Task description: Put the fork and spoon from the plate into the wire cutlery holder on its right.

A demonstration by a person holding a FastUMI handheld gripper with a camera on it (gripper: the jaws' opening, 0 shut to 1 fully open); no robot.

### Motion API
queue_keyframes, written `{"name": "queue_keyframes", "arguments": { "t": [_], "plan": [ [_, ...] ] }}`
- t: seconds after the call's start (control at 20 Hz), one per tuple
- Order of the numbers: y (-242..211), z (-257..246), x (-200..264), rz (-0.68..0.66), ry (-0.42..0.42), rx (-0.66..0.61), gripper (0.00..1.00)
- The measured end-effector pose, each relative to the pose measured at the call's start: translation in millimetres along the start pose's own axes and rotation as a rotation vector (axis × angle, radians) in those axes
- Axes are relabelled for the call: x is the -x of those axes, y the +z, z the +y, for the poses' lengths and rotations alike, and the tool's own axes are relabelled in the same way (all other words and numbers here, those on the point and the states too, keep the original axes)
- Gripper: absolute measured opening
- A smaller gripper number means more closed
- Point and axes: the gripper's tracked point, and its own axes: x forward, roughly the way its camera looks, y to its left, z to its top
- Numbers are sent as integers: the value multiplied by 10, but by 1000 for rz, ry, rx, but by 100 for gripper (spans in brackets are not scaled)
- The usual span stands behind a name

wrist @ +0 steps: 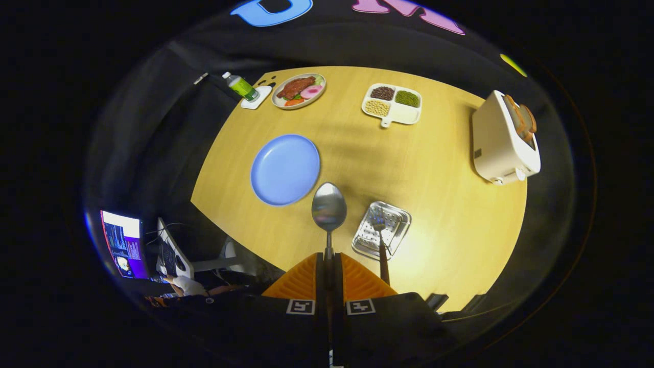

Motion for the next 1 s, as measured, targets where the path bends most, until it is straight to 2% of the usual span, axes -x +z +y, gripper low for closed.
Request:
{"name": "queue_keyframes", "arguments": {
  "t": [0.35, 1.0],
  "plan": [
    [-289, -371, -83, 176, -51, -27, 8],
    [-89, -680, -627, 504, -133, -79, 8]
  ]
}}
